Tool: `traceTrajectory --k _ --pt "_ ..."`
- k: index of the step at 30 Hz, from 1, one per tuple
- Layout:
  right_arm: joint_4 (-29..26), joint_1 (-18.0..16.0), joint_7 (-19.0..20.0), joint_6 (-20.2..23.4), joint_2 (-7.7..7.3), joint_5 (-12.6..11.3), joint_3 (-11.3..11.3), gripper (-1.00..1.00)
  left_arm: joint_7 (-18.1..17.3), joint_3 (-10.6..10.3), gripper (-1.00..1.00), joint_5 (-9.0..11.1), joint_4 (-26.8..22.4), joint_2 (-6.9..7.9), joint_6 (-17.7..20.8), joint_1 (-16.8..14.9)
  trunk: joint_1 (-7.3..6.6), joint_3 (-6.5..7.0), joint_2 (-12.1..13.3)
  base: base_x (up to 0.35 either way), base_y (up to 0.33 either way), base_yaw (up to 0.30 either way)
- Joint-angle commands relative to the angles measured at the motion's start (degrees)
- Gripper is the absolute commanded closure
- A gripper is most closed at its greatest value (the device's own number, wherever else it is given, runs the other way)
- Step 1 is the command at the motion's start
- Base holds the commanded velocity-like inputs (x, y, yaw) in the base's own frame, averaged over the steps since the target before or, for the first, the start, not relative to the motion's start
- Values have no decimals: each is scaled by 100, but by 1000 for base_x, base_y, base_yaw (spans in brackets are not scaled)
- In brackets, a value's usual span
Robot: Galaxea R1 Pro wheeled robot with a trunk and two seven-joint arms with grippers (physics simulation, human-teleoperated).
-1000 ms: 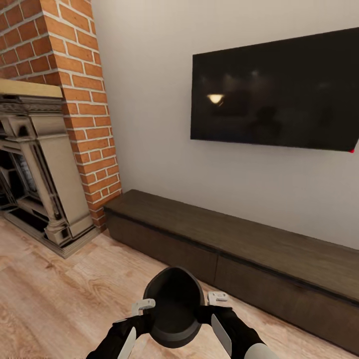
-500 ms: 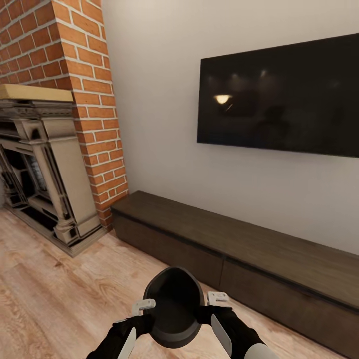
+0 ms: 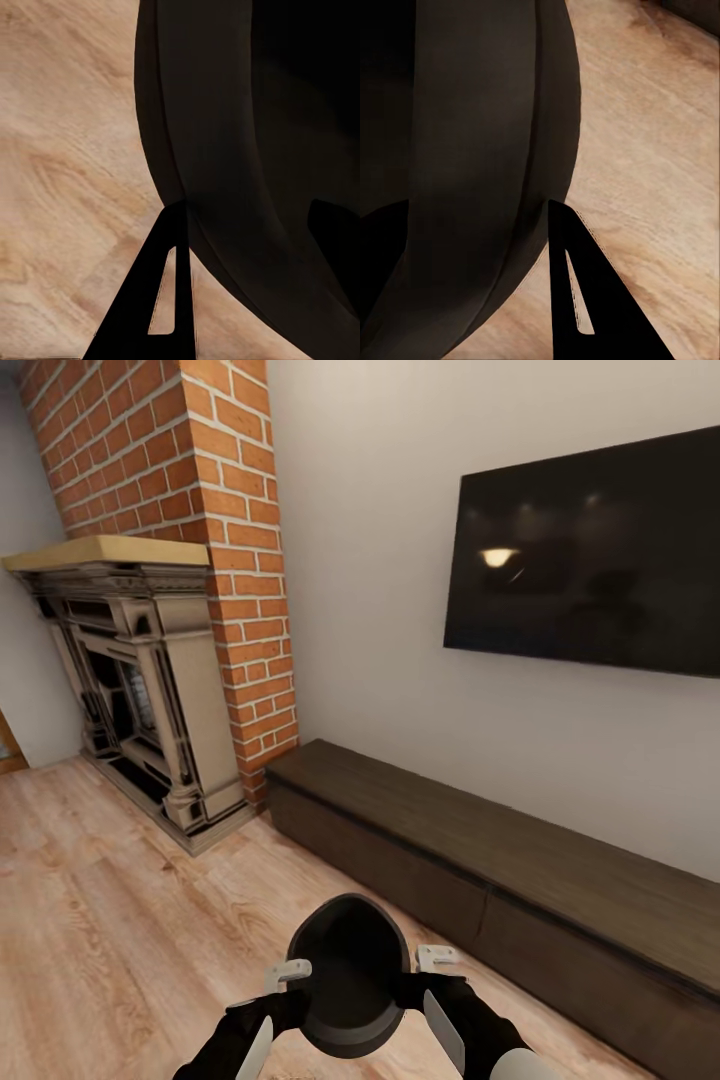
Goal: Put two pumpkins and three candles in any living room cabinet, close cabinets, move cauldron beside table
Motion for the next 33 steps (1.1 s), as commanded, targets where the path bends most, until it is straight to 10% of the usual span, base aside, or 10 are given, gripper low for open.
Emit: traceTrajectory --k 1,33 --pt "-22 -2 450 -377 3 -75 -29 100 -77 11 100 329 7 -3 -4 -1 0 1 -1 0 0 290" --pt "-22 -2 444 -377 3 -75 -29 100 -78 11 100 335 6 -3 -4 -1 0 1 -1 0 0 290"
